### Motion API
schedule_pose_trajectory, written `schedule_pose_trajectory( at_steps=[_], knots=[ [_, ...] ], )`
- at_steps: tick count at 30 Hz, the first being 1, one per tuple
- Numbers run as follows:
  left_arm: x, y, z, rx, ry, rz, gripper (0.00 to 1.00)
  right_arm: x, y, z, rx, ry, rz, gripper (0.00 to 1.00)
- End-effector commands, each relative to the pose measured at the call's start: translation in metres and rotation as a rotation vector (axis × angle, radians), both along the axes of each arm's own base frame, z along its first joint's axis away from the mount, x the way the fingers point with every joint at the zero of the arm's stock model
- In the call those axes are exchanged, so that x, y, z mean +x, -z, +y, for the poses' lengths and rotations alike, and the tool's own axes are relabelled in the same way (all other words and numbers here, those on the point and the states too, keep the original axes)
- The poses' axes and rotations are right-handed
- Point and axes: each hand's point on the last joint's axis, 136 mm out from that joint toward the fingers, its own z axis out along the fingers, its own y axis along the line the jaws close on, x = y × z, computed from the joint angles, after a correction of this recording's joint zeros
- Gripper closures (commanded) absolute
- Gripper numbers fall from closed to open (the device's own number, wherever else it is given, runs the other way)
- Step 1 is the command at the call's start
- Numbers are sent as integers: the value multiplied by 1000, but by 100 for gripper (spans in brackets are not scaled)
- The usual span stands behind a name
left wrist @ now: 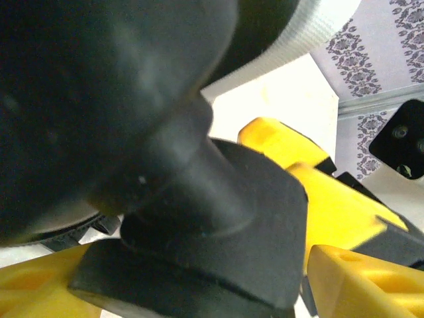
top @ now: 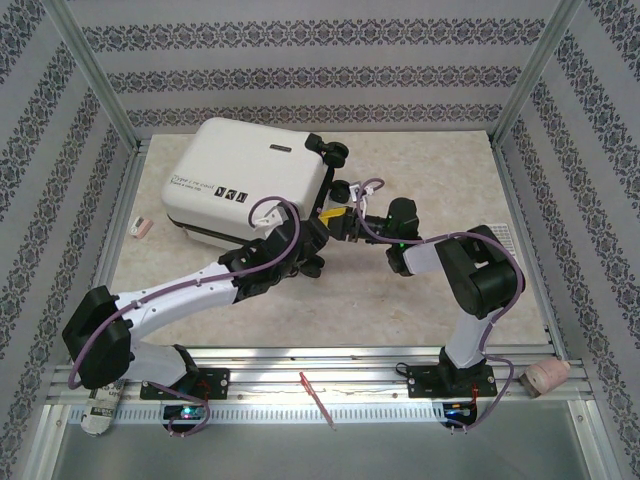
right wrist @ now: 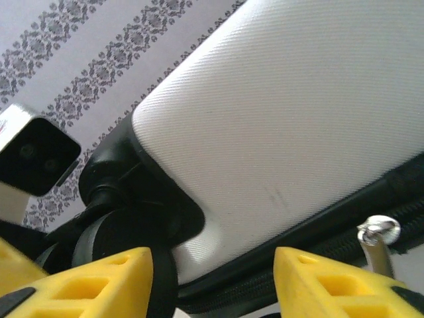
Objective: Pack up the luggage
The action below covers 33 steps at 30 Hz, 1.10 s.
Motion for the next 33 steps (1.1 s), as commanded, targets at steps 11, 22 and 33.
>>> schedule_pose_trajectory(
  at_steps=[11, 22, 33],
  knots=[
    [-14, -16, -8, -27, 30, -25, 22, 2, -17, -10, 19, 28, -36, 44],
    [-29, -18, -10, -25, 37, -35, 22, 0, -21, -9, 23, 18, -42, 40],
    [-43, -21, -7, -28, 38, -45, 22, 0, -20, 3, 17, -10, -42, 35]
  ],
)
